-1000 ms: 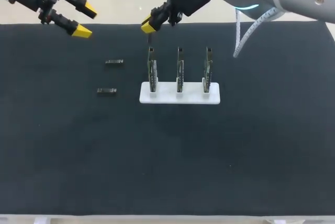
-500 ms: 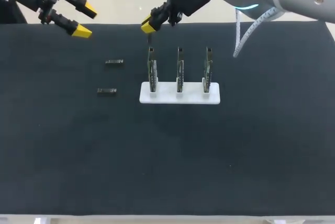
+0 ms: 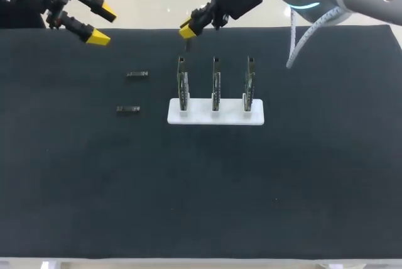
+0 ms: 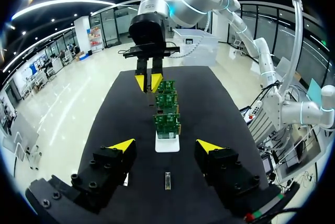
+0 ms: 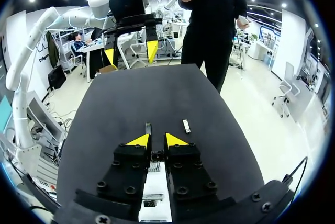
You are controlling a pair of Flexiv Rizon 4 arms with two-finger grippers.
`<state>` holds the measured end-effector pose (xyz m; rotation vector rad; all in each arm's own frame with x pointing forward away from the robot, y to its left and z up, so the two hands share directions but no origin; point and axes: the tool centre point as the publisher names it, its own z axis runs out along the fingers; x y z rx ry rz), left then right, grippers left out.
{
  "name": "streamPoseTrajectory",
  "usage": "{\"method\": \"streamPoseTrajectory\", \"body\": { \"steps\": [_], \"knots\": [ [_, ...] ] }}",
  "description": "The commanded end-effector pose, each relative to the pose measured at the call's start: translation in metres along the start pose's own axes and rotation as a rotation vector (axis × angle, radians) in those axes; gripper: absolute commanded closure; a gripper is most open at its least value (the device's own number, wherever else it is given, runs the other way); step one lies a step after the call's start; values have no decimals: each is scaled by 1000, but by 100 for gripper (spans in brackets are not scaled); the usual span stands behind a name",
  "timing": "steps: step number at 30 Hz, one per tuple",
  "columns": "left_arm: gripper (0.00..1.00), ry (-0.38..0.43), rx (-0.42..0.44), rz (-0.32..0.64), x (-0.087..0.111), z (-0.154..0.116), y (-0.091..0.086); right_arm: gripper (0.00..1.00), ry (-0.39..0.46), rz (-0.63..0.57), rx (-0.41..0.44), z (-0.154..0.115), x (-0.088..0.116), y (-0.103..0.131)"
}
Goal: Pick up the optical module with the left hand, and insert it into the network port with the right hand.
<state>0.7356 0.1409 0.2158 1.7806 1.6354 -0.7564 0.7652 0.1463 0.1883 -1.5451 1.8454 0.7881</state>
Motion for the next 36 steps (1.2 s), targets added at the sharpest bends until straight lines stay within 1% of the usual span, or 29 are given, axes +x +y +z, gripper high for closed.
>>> {"method": "streamPoseTrajectory", "body": {
  "steps": [1,9,14,36],
  "knots": [
    [0,4,2,-1,-1,0,1,100,5,4,1,3,-4,2],
    [0,4,2,-1,-1,0,1,100,7,-11,28,11,-7,18],
    [0,4,2,-1,-1,0,1,100,11,-11,26,12,-9,22],
    [0,4,2,-1,-1,0,1,100,16,-16,24,13,-5,24]
  ]
}}
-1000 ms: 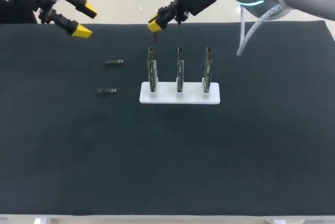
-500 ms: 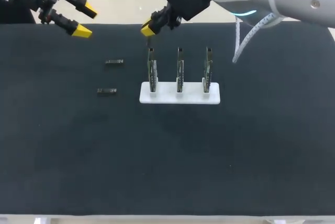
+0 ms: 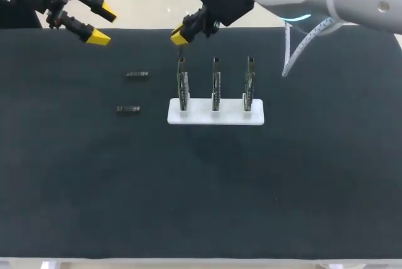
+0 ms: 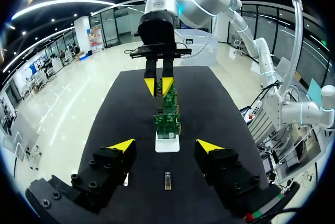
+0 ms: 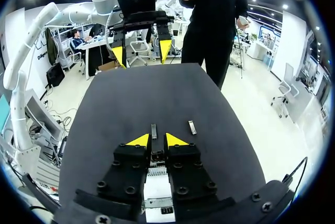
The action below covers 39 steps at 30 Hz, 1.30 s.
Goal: Pick up the optical module with the left hand, and insert it into the network port with the right hand.
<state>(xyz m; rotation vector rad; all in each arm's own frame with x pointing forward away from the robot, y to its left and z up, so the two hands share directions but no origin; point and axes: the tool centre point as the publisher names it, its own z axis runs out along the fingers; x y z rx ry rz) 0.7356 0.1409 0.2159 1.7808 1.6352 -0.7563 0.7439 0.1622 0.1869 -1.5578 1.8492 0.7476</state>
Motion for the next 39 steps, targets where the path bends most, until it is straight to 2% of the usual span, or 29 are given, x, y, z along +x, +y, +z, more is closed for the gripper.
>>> {"method": "streamPoseTrajectory", "body": {
  "steps": [1,39],
  "knots": [
    [0,4,2,-1,0,0,1,100,-6,-2,4,1,2,1],
    [0,4,2,-1,0,0,1,100,6,3,1,0,3,-1]
  ]
}}
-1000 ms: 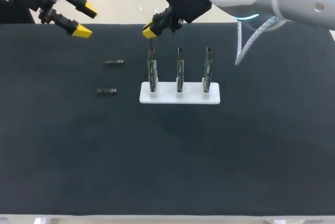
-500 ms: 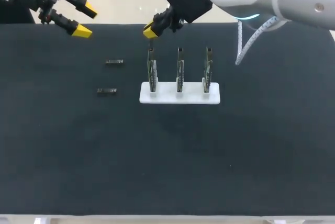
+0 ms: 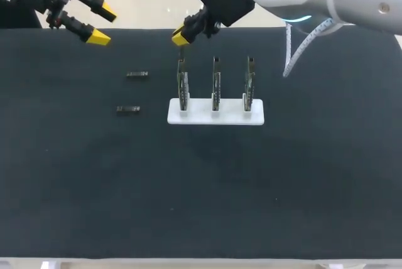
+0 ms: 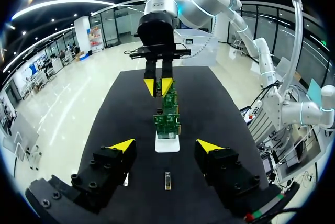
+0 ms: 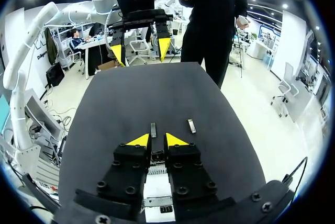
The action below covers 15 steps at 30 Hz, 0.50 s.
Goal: Pick up the optical module with the left hand, and insert it into the network port with the right hand.
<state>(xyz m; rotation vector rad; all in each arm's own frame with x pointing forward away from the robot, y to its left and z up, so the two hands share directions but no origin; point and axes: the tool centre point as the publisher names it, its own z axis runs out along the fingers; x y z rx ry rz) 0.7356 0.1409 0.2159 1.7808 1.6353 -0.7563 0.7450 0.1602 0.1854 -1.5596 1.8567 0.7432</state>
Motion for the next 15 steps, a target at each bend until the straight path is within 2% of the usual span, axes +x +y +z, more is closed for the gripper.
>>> {"method": "streamPoseTrajectory", "body": {
  "steps": [1,15],
  "knots": [
    [0,3,2,-1,0,0,1,100,-2,1,0,1,1,1],
    [0,3,2,-1,0,0,1,100,-16,5,0,5,7,0]
  ]
}}
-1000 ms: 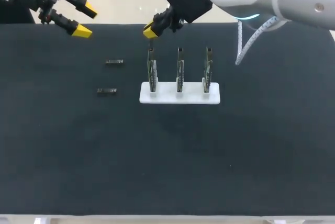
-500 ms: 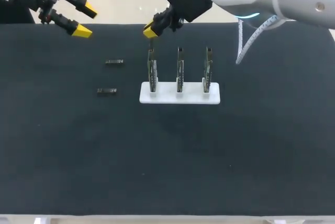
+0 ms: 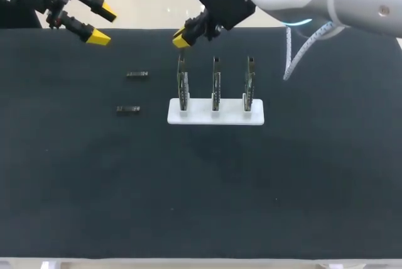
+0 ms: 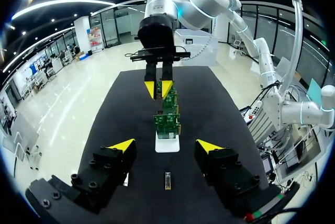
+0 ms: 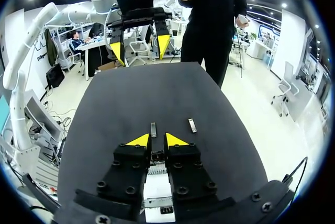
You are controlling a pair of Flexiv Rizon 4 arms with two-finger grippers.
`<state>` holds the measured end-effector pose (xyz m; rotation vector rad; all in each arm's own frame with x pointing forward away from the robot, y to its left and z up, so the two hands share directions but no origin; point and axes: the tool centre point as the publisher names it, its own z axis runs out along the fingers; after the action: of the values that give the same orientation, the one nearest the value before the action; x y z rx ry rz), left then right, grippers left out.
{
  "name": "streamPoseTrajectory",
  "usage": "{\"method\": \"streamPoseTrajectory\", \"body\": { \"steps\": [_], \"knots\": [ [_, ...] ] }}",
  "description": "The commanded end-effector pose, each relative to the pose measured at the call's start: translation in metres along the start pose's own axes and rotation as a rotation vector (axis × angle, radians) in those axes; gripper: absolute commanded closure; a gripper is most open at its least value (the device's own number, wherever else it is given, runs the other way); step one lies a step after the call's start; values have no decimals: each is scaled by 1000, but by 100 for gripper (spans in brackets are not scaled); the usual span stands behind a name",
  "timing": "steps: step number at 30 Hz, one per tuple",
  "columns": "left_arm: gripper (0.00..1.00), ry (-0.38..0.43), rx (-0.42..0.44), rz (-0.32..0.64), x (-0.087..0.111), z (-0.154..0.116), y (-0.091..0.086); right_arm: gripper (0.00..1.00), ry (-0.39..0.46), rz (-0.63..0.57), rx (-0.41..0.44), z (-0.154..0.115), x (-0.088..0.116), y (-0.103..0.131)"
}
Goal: Pick up the optical module with the left hand, and insert it into the network port with the right hand.
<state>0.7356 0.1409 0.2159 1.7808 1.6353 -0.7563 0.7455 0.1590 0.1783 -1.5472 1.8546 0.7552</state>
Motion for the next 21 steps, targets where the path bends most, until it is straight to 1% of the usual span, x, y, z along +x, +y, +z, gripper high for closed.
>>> {"method": "streamPoseTrajectory", "body": {
  "steps": [1,10,11,12,21],
  "knots": [
    [0,3,2,-1,0,0,1,100,-3,-2,1,1,1,1],
    [0,3,2,-1,0,0,1,100,-2,-7,4,2,2,0],
    [0,3,2,-1,0,0,1,68,-3,-7,5,2,1,0],
    [0,3,2,-1,0,0,1,0,-4,-6,5,1,-1,-1],
    [0,3,2,-1,0,0,1,0,32,10,-4,-12,-16,-1]
  ]
}}
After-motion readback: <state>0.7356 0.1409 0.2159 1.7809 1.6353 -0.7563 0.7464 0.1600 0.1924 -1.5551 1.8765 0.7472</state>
